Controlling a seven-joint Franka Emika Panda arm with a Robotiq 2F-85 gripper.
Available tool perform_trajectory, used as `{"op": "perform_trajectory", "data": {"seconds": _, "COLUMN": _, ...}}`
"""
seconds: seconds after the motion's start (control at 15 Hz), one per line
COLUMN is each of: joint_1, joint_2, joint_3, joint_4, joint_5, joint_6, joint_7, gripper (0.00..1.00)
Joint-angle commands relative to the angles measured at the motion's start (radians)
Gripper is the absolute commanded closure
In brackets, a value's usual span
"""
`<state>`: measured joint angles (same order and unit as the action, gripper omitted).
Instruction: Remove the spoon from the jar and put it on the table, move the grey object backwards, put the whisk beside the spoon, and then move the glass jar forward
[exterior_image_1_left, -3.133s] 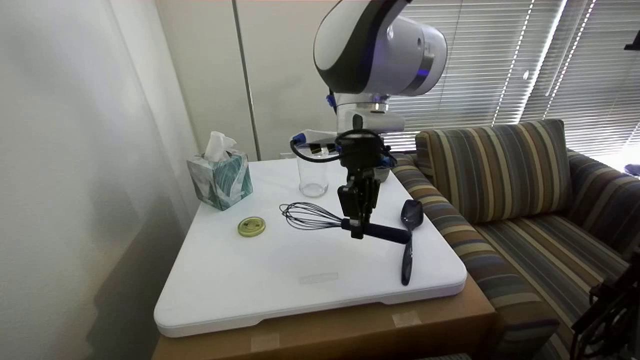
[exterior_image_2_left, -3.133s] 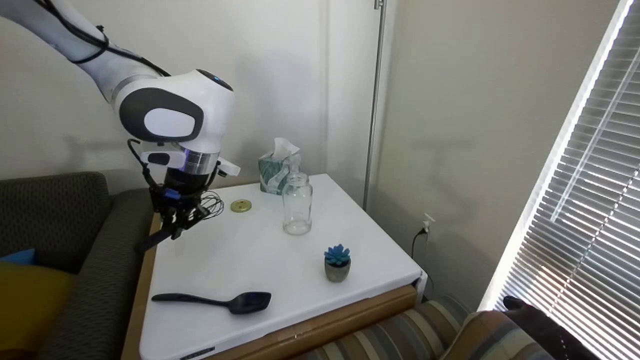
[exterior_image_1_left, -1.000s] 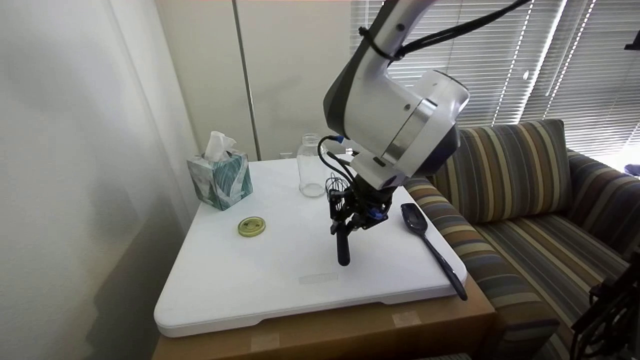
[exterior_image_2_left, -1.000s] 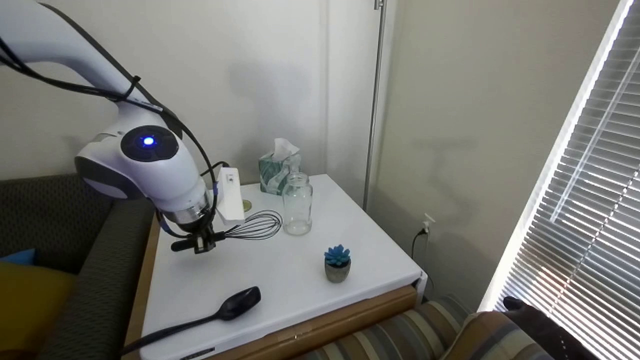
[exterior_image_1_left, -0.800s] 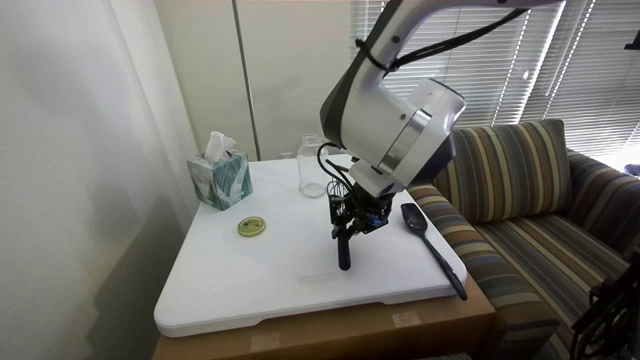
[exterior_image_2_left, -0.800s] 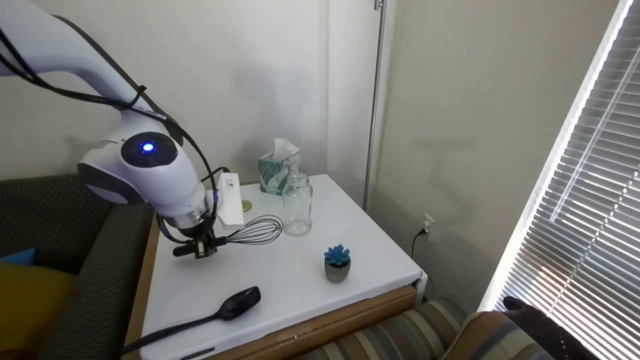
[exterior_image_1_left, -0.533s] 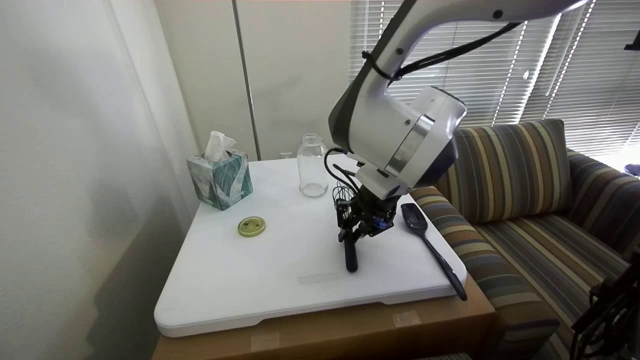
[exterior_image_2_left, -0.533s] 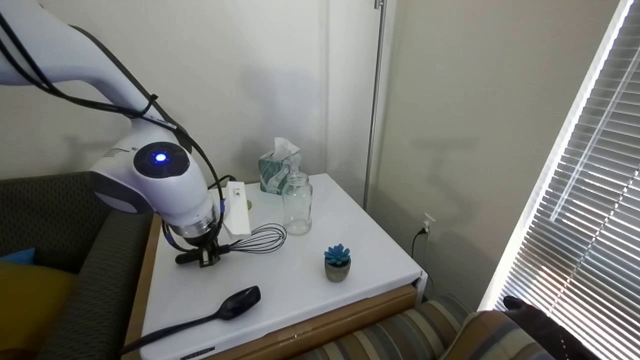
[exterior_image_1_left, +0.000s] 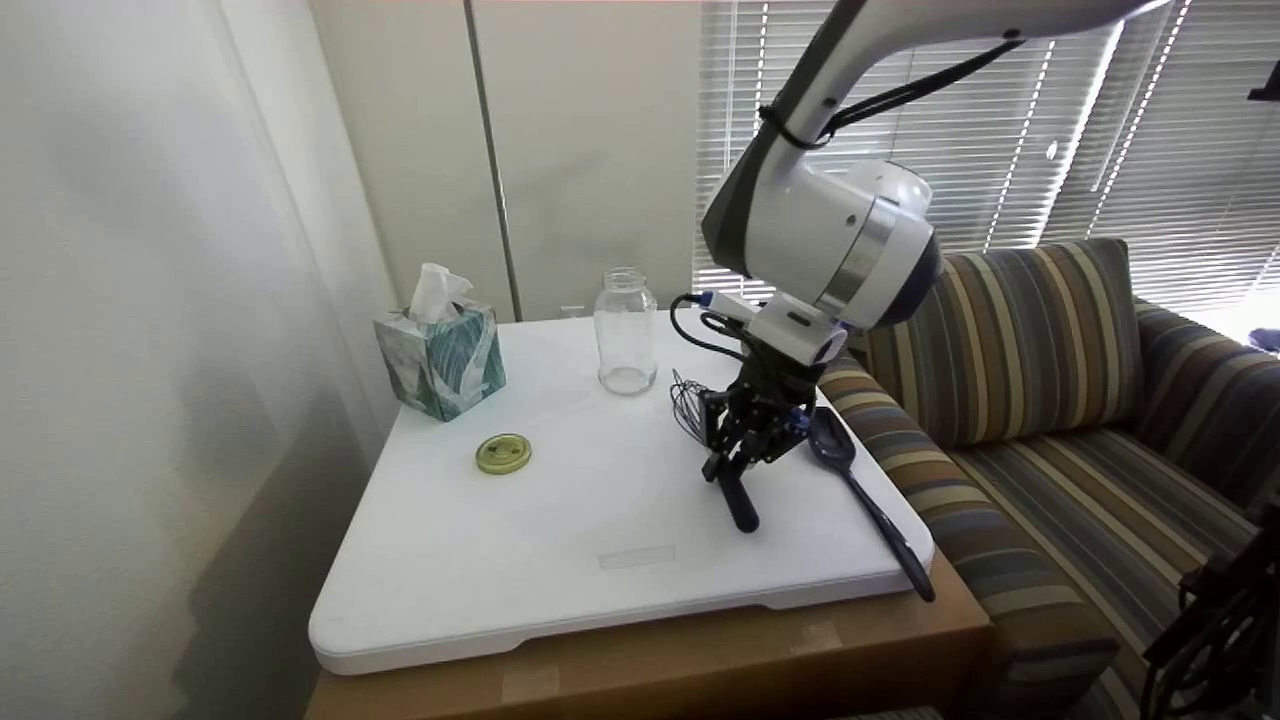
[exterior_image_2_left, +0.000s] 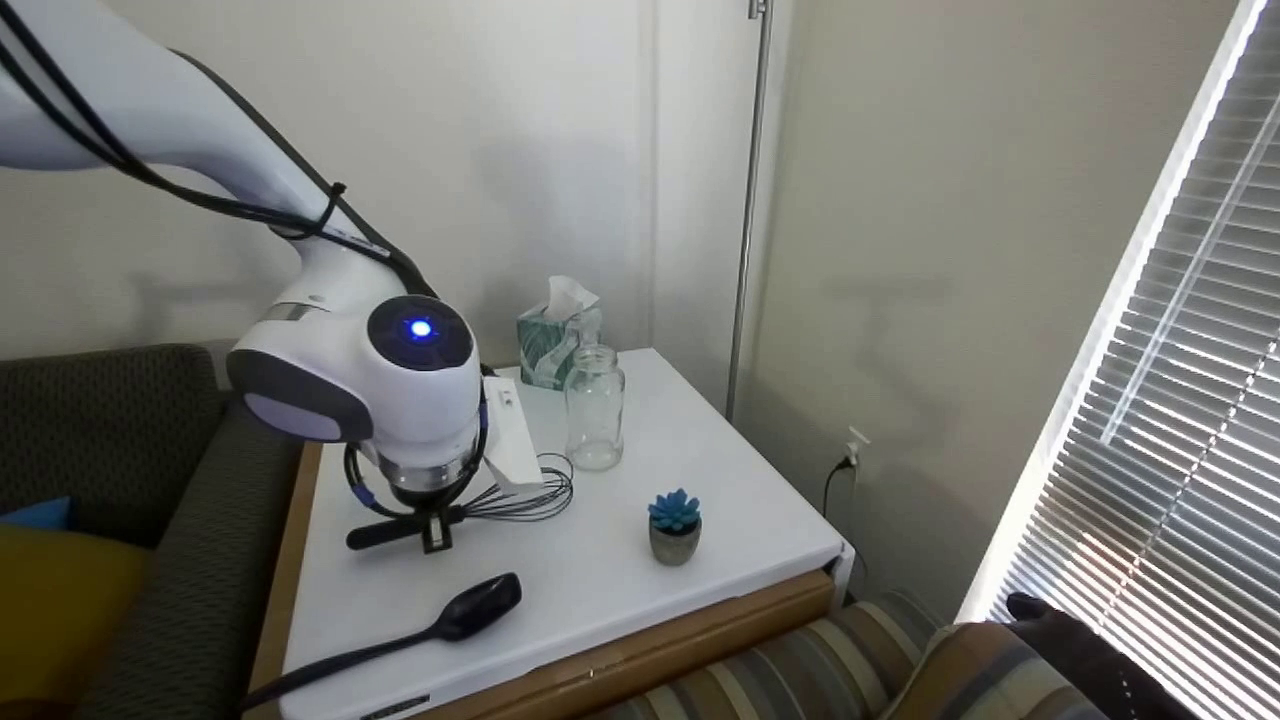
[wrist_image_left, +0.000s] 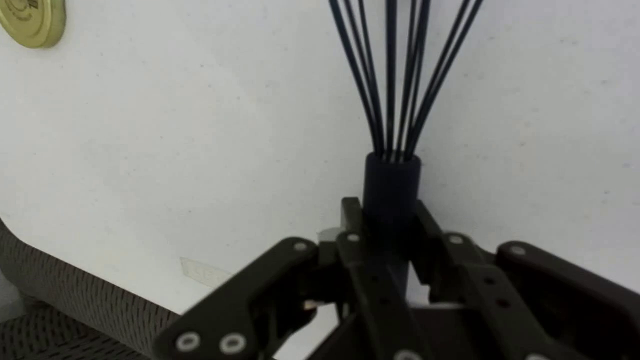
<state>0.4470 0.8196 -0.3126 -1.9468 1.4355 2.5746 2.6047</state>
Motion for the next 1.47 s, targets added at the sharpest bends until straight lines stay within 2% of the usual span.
{"op": "perform_trajectory", "data": {"seconds": 0.0, "joint_1": 0.108, "joint_2": 0.019, "joint_3": -0.145, "joint_4": -0.042, "joint_5": 0.003, "joint_6": -0.082, "joint_7": 0.0, "gripper": 0.94}}
{"op": "perform_trajectory", "data": {"seconds": 0.33, "joint_1": 0.245, "joint_2": 0.062, "joint_3": -0.29, "joint_4": -0.053, "joint_5": 0.017, "joint_6": -0.144, "joint_7": 0.0, "gripper": 0.94}}
{"op": "perform_trajectory", "data": {"seconds": 0.4, "joint_1": 0.268, "joint_2": 0.079, "joint_3": -0.315, "joint_4": -0.048, "joint_5": 0.018, "joint_6": -0.158, "joint_7": 0.0, "gripper": 0.78}}
{"op": "perform_trajectory", "data": {"seconds": 0.47, "joint_1": 0.288, "joint_2": 0.094, "joint_3": -0.34, "joint_4": -0.042, "joint_5": 0.017, "joint_6": -0.177, "joint_7": 0.001, "gripper": 0.5}}
{"op": "perform_trajectory", "data": {"seconds": 0.53, "joint_1": 0.309, "joint_2": 0.11, "joint_3": -0.365, "joint_4": -0.04, "joint_5": 0.021, "joint_6": -0.196, "joint_7": 0.001, "gripper": 0.49}}
{"op": "perform_trajectory", "data": {"seconds": 0.6, "joint_1": 0.33, "joint_2": 0.124, "joint_3": -0.392, "joint_4": -0.037, "joint_5": 0.024, "joint_6": -0.217, "joint_7": 0.001, "gripper": 0.44}}
{"op": "perform_trajectory", "data": {"seconds": 1.0, "joint_1": 0.43, "joint_2": 0.183, "joint_3": -0.53, "joint_4": -0.037, "joint_5": 0.057, "joint_6": -0.32, "joint_7": 0.001, "gripper": 0.01}}
{"op": "perform_trajectory", "data": {"seconds": 1.4, "joint_1": 0.505, "joint_2": 0.207, "joint_3": -0.636, "joint_4": -0.047, "joint_5": 0.061, "joint_6": -0.398, "joint_7": 0.001, "gripper": 0.0}}
